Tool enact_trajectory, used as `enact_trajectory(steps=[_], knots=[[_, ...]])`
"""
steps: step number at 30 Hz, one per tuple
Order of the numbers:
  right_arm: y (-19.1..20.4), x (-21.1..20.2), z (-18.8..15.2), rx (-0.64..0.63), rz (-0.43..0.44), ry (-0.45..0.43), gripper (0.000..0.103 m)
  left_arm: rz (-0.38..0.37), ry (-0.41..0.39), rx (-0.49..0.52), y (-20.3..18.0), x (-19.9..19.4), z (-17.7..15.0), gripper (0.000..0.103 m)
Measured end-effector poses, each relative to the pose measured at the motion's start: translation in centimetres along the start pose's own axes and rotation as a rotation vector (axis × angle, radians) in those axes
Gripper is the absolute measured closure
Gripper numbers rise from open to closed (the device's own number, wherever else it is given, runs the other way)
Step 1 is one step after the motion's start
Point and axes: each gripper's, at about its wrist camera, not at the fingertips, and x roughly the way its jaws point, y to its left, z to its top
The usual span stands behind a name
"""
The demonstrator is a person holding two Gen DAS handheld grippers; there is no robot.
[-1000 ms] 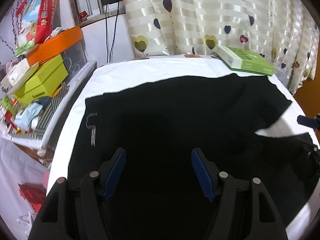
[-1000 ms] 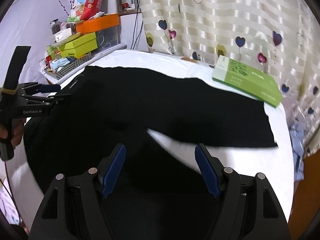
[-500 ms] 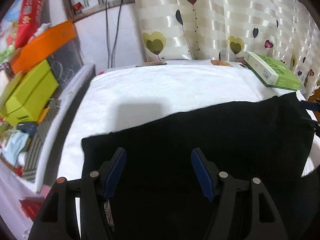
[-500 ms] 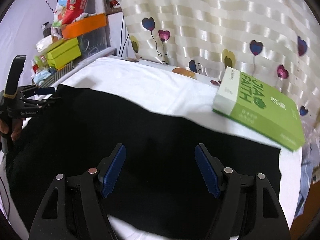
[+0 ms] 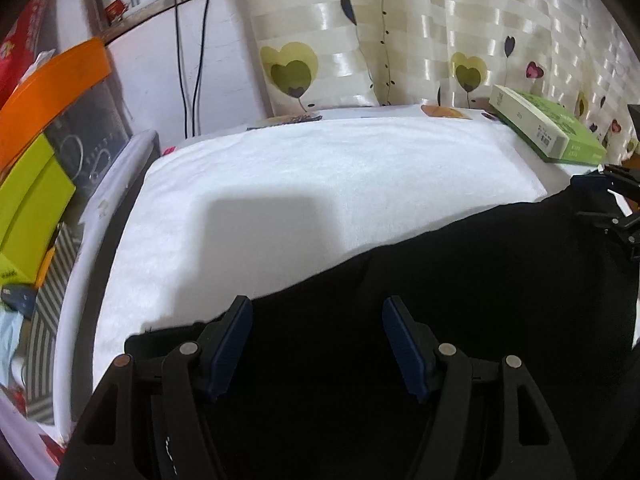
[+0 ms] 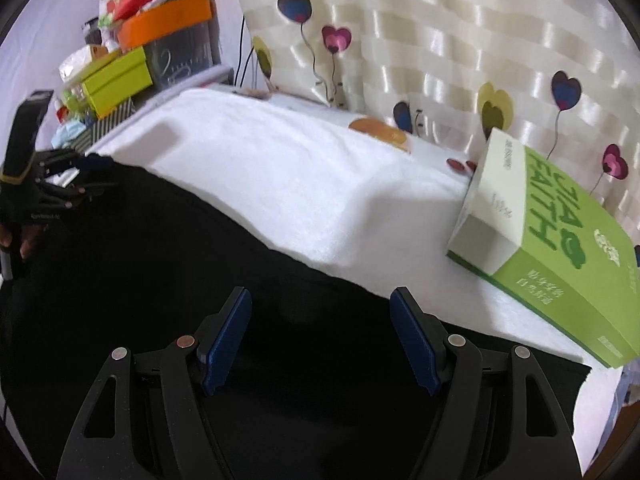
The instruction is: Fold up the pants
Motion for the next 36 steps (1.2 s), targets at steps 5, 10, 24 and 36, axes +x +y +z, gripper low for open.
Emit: enact_trajectory(steps=[5,10,24,36], knots=[[0.6,0.3,-0.5,-0.039,-0.028,0.019,0.088,0.012,-0.013,0.054,-0.6,0.2,0.0,0.033],[1.2,-0.1,-0.7,-0.092,-0.082,0.015,0.1,-0.081,0.01,0.035,-0.8,0.1,0.2,0.072],[3.4,-6.8,-0.8,-0.087,-0.105,-0.139,0.102,-0.057,-0.064,0.037,-2.3,-3.7,-0.7,0.098],[11.0,-17.4,-7.6,-0.061,-0.075,-0.288,0.102,-0.125,-0.215,-0.117,-2.3,-15.5,-8.0,0.098]])
